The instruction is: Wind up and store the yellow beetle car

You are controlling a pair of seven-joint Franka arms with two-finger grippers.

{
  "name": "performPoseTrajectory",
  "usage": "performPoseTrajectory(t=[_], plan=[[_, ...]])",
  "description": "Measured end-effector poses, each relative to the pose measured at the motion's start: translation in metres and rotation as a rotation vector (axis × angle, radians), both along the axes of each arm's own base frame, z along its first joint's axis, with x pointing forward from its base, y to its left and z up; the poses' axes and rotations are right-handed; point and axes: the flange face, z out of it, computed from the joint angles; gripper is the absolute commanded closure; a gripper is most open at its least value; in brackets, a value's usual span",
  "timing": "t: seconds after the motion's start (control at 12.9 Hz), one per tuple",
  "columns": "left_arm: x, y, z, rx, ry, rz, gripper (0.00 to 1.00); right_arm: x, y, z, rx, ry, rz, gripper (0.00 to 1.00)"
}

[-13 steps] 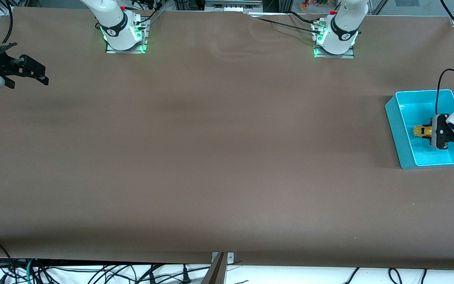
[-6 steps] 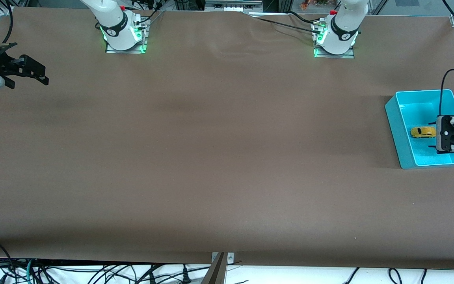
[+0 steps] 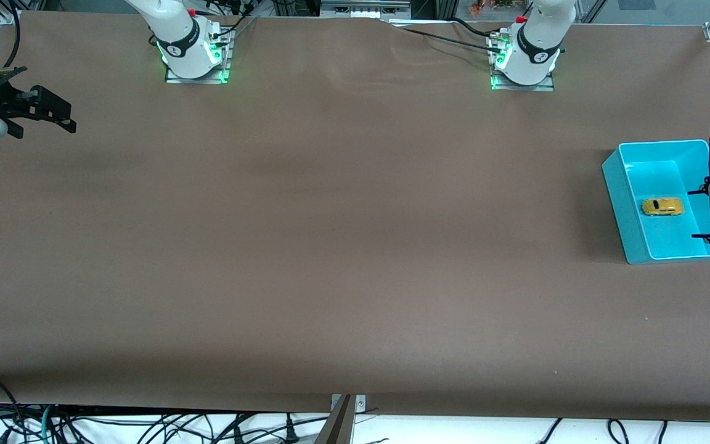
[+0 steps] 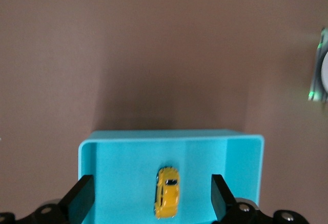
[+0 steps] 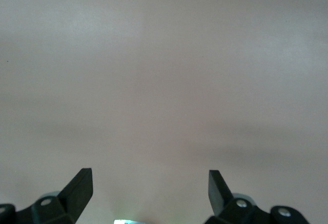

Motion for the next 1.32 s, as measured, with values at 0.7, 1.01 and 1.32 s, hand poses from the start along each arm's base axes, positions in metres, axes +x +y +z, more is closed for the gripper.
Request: performPoseTrajectory(t=[0.7, 1.01, 1.32], plan=[[0.019, -0.147, 0.092, 0.047, -0.052, 0.414, 0.00, 0.000, 0.000, 0.000, 0.000, 0.000, 0.000, 0.00], [-0.005, -0.203, 0.131, 0.181, -0.075, 0.621, 0.00, -0.001, 0.000, 0.000, 0.000, 0.005, -0.001, 0.00], [-0.047, -0.222, 0.149, 0.230, -0.184, 1.078, 0.00, -0.001, 0.000, -0.001, 0.000, 0.007, -0.001, 0.00]])
